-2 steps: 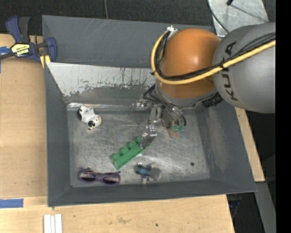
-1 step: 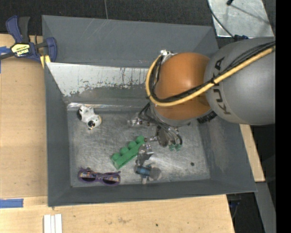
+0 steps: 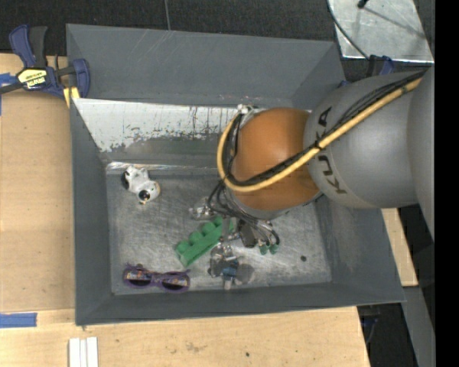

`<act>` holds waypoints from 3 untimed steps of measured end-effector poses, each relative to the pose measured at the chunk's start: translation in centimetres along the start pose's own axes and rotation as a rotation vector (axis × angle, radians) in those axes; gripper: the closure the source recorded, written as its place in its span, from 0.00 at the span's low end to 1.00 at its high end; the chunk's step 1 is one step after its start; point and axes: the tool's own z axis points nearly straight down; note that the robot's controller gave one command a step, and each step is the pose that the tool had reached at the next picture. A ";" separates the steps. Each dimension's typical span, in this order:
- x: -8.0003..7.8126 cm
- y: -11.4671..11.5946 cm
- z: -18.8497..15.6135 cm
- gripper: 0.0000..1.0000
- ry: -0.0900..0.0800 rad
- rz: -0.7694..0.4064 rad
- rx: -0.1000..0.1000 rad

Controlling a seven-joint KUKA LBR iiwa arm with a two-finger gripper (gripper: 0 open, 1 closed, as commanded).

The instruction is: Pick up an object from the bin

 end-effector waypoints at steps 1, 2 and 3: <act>-0.2 -2.8 3.8 0.00 -0.001 -0.045 -0.003; 1.3 -4.9 5.6 1.00 -0.018 -0.478 0.001; 1.3 -4.9 5.6 1.00 -0.018 -0.478 0.001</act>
Offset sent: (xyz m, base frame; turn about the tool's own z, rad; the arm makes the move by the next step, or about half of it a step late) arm -0.0083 -0.0535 -0.0623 -0.4809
